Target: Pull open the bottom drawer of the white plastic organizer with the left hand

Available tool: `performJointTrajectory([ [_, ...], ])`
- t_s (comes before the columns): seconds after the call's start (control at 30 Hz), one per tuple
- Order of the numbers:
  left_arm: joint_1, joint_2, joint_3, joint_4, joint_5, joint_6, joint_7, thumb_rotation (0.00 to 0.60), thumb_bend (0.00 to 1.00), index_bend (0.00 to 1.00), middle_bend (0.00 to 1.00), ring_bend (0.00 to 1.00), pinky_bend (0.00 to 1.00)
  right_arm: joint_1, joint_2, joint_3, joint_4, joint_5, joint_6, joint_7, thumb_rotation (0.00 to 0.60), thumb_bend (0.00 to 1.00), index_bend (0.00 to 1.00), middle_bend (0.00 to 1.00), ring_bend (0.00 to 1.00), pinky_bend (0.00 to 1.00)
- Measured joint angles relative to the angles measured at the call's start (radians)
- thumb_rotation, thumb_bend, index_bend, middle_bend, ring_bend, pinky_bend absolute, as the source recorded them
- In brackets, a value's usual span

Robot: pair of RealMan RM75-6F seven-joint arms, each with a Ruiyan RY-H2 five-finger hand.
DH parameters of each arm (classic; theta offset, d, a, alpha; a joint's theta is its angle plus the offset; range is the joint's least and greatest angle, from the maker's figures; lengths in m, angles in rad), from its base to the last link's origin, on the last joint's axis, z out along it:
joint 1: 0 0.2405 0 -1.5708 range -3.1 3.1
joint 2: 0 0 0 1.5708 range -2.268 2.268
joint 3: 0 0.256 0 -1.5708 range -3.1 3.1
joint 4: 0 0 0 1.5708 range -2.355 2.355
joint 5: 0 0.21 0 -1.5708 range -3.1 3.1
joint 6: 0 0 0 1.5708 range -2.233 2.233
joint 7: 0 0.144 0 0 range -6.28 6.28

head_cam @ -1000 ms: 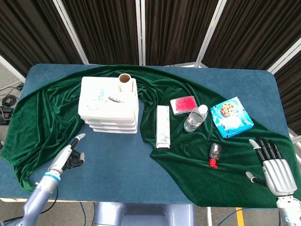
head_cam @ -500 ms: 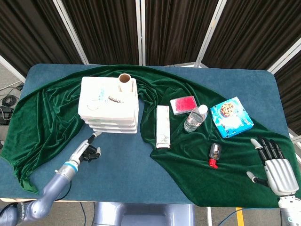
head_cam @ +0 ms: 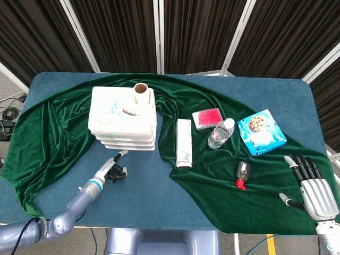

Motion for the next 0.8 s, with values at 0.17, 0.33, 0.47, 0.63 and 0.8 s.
performJointTrajectory([
  [0.17,-0.007,-0.036,-0.01,0.016,-0.003,0.028,0.001,0.6,0.73,0.05,0.93,0.86,0.8,0.002,0.002,0.0,0.002,0.002,-0.004,0.008,0.6,0.04,0.0,0.0,0.0,0.0],
  [0.33,-0.006,-0.063,-0.017,0.034,0.005,0.039,-0.006,0.6,0.73,0.05,0.93,0.86,0.8,0.002,0.003,0.0,0.002,0.003,-0.006,0.009,0.6,0.04,0.0,0.0,0.0,0.0],
  [0.47,-0.006,-0.084,-0.021,0.054,0.01,0.041,-0.012,0.6,0.73,0.05,0.93,0.86,0.8,0.002,0.003,0.0,0.002,0.004,-0.007,0.009,0.6,0.04,0.0,0.0,0.0,0.0],
  [0.63,-0.009,-0.11,-0.029,0.084,0.017,0.034,-0.02,0.6,0.73,0.04,0.93,0.86,0.8,0.004,0.002,0.0,0.003,0.005,-0.01,0.009,0.6,0.04,0.0,0.0,0.0,0.0],
  [0.8,-0.01,-0.13,-0.039,0.102,0.033,0.021,-0.035,0.6,0.73,0.04,0.93,0.86,0.8,0.005,0.002,0.001,0.004,0.008,-0.013,0.008,0.6,0.04,0.0,0.0,0.0,0.0],
])
